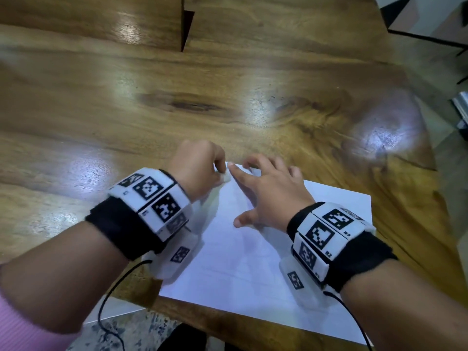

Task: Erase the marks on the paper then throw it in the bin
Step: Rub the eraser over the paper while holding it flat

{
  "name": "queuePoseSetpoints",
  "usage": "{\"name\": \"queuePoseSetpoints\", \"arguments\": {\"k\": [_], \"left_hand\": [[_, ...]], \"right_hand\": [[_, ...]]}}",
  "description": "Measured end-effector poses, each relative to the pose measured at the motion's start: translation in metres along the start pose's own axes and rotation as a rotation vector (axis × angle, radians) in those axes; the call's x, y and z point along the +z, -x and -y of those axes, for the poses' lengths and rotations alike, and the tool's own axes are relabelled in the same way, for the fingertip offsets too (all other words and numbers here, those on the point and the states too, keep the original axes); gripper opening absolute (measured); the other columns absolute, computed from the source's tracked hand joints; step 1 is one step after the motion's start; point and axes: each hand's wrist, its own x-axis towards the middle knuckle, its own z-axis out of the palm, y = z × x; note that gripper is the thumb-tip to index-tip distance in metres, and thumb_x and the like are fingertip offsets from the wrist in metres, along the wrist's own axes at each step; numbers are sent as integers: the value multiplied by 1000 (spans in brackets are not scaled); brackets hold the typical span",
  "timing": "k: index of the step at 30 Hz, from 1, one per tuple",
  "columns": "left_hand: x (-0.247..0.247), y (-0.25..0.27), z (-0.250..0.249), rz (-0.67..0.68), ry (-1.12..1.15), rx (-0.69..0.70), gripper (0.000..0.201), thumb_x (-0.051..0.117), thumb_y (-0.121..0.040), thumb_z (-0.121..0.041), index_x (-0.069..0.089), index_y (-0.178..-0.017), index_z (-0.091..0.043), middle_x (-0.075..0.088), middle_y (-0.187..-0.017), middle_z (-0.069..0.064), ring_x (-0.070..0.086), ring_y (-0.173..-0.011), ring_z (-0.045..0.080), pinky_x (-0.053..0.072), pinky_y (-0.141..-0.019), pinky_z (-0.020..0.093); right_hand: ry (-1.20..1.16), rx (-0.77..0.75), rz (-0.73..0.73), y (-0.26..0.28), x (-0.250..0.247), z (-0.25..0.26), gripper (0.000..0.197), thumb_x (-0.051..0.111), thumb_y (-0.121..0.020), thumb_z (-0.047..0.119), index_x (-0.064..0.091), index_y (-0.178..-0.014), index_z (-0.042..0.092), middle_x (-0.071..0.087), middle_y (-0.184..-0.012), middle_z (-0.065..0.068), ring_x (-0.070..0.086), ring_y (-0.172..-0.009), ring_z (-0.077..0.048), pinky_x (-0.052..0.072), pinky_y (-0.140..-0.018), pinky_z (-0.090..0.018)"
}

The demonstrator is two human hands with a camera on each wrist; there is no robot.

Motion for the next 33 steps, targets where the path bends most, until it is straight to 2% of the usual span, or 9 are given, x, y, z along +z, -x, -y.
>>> {"name": "queuePoseSetpoints", "arguments": {"k": [4, 9, 11, 16, 19, 21, 23, 27, 33], "left_hand": [[0, 23, 8, 310, -78, 28, 7, 73, -68, -18, 71, -74, -18, 60, -59, -12, 59, -66, 11, 43, -62, 19], [-4, -4, 0, -33, 13, -33, 10, 69, -73, -14, 69, -82, -10, 61, -72, 4, 57, -76, 21, 38, -65, 22], [-2, -4, 3, -53, 4, -20, 7, 68, -74, -16, 69, -78, -10, 64, -75, 5, 56, -74, 20, 39, -67, 21], [-1, 32, 20, 316, -84, 20, 7, 74, -67, -16, 71, -73, -16, 60, -54, -14, 53, -55, 0, 38, -55, 5], [-5, 18, 17, 59, -57, -6, 11, 71, -72, -18, 71, -82, -14, 71, -79, 4, 61, -76, 17, 35, -57, 14], [-6, 9, 13, -70, -49, -8, 12, 69, -75, -17, 71, -85, -11, 71, -88, 10, 61, -85, 24, 40, -68, 22], [-4, 13, 16, -16, -63, 8, 11, 70, -74, -19, 71, -82, -11, 71, -83, 7, 61, -81, 23, 43, -69, 23], [-3, 35, 25, 227, -132, 50, 4, 75, -69, -19, 70, -70, -19, 58, -58, -15, 51, -57, -1, 38, -54, 5], [-4, 14, 13, 6, -59, -19, 10, 70, -73, -19, 69, -82, -14, 56, -61, -6, 55, -72, 19, 35, -62, 22]], "right_hand": [[6, -4, 9, 1, -1, -1, 100, 66, -65, 66, 8, -145, 46, 17, -143, 10, 16, -129, -20, 20, -99, -40], [6, 1, 16, 2, -1, -1, 99, 66, -65, 66, 8, -144, 47, 17, -142, 11, 16, -129, -19, 20, -99, -39], [9, 0, 12, 1, -1, -1, 99, 65, -65, 67, 8, -144, 47, 17, -142, 11, 16, -129, -19, 20, -98, -39], [16, -3, 9, 2, 0, -1, 100, 65, -65, 67, 7, -144, 46, 18, -141, 10, 17, -127, -19, 21, -98, -39], [15, -2, 14, 2, -1, -1, 100, 65, -65, 67, 7, -144, 46, 17, -141, 11, 17, -127, -19, 21, -99, -39], [14, -2, 18, 3, -2, -1, 100, 65, -66, 67, 7, -144, 46, 17, -141, 11, 17, -128, -19, 21, -99, -38], [8, -7, 24, 3, -3, -1, 100, 65, -66, 67, 7, -145, 46, 17, -141, 11, 16, -128, -18, 20, -99, -38], [4, -8, 34, 3, -3, 0, 100, 64, -67, 66, 6, -145, 46, 16, -141, 11, 14, -128, -17, 19, -101, -38], [-4, -8, 25, 2, -1, -1, 100, 64, -65, 67, 7, -145, 47, 16, -141, 12, 15, -128, -17, 18, -101, -38]]}}
